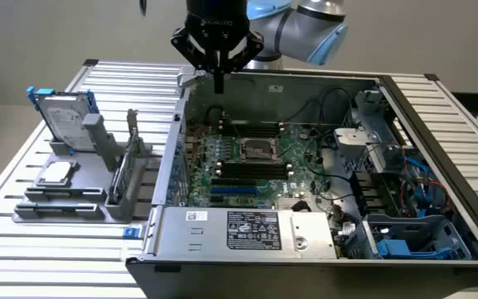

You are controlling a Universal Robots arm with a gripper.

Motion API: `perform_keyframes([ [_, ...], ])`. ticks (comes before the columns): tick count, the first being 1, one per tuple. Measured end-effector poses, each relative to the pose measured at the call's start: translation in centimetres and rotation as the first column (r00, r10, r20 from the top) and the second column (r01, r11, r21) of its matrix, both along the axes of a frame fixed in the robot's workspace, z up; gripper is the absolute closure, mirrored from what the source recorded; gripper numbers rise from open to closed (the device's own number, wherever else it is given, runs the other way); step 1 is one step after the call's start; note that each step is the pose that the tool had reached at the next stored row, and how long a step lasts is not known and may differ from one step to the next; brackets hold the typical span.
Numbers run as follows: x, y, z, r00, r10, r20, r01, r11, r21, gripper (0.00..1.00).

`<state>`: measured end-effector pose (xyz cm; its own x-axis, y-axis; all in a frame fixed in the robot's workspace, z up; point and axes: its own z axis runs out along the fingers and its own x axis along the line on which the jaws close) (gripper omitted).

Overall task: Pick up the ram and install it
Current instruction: 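Reach for the ram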

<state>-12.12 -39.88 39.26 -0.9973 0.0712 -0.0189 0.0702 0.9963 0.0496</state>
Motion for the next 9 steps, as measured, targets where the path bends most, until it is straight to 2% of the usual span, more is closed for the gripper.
perform_keyframes([
  [9,0.00,0.00,0.00,1.0000,0.000,0.0000,0.000,1.0000,0.0001,0.89],
])
